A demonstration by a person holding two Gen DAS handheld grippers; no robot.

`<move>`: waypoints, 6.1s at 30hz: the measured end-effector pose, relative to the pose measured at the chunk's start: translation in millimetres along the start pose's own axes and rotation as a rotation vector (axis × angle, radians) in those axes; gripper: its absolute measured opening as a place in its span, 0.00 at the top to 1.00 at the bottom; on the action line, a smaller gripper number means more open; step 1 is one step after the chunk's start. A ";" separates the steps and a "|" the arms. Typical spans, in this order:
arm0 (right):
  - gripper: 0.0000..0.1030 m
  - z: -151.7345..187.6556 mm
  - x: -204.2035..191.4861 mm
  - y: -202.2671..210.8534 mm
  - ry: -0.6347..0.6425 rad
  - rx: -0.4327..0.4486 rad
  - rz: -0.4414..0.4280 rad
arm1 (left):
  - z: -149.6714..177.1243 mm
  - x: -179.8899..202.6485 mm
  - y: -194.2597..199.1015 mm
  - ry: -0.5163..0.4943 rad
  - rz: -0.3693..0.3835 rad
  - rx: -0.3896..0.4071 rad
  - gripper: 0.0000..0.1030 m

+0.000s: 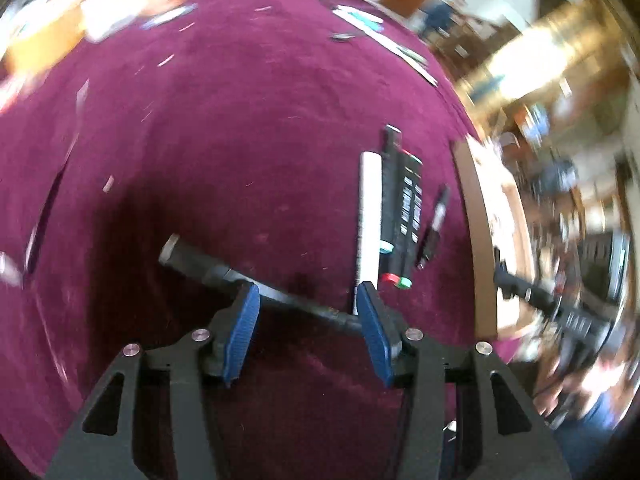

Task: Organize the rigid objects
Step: 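Grasp a black marker with left gripper while right gripper grasps the black pen, then carry the black marker and black pen over the cardboard tray, then lower marker and pen into the tray and open both grippers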

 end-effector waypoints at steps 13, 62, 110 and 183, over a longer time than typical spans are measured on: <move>0.63 -2.1 5.7 4.7 -0.005 0.006 -0.017 | -11.7 10.4 -27.2 0.058 -0.197 -0.005 0.61; 0.90 -6.1 -14.1 -20.7 -0.050 -0.052 -0.066 | 5.9 33.1 -17.1 -0.234 -0.214 0.085 0.88; 0.89 7.6 183.7 59.9 -0.161 0.041 0.094 | 25.6 303.6 -136.2 -0.456 -0.007 -0.075 0.88; 0.68 10.8 130.7 75.7 -0.225 0.170 0.092 | 29.7 283.6 -79.0 -0.581 0.045 0.045 0.67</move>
Point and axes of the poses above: each gripper's, at about its wrist camera, not at the fingertips, and y roughly against the way its jaws point, x to its right, z to its underside, the point moved 4 cm from there along -y, roughly the way its jaws point, and after that the axes turned 6 degrees about -y, right-handed, at the moved point
